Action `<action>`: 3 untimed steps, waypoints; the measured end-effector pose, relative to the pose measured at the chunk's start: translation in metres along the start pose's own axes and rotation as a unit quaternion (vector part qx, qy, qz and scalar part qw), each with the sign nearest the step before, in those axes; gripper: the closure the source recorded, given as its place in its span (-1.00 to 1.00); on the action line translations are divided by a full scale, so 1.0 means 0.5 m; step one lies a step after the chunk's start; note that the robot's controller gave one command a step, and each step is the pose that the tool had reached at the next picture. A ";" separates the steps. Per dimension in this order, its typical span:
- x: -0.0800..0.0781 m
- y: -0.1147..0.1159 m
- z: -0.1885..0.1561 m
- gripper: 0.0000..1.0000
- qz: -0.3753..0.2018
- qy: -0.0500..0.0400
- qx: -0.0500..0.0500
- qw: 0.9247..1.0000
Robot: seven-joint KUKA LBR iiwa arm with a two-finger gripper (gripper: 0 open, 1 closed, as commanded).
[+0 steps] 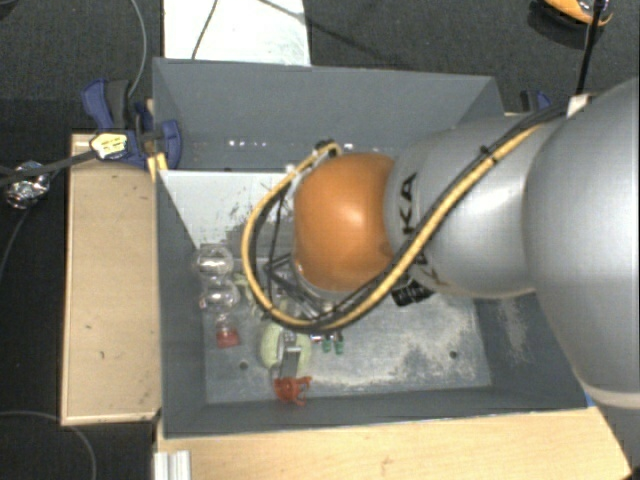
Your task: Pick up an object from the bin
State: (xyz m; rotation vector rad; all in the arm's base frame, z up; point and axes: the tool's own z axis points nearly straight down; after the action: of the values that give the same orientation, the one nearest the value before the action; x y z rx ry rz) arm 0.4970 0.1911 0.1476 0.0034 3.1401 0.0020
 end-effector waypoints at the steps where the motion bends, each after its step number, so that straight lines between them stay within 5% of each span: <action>1: 0.001 -0.043 0.018 -1.00 -0.032 0.001 0.000 0.999; 2: -0.014 -0.104 0.059 -1.00 -0.042 0.000 0.000 0.999; 3: -0.037 -0.114 0.087 -1.00 -0.099 0.000 0.001 0.995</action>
Offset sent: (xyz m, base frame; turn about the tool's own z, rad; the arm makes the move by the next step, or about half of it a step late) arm 0.0082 -0.0571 -0.0339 -0.0876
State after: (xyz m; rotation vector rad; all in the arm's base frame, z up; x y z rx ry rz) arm 0.5152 0.1343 0.1038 -0.3088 3.1238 0.0001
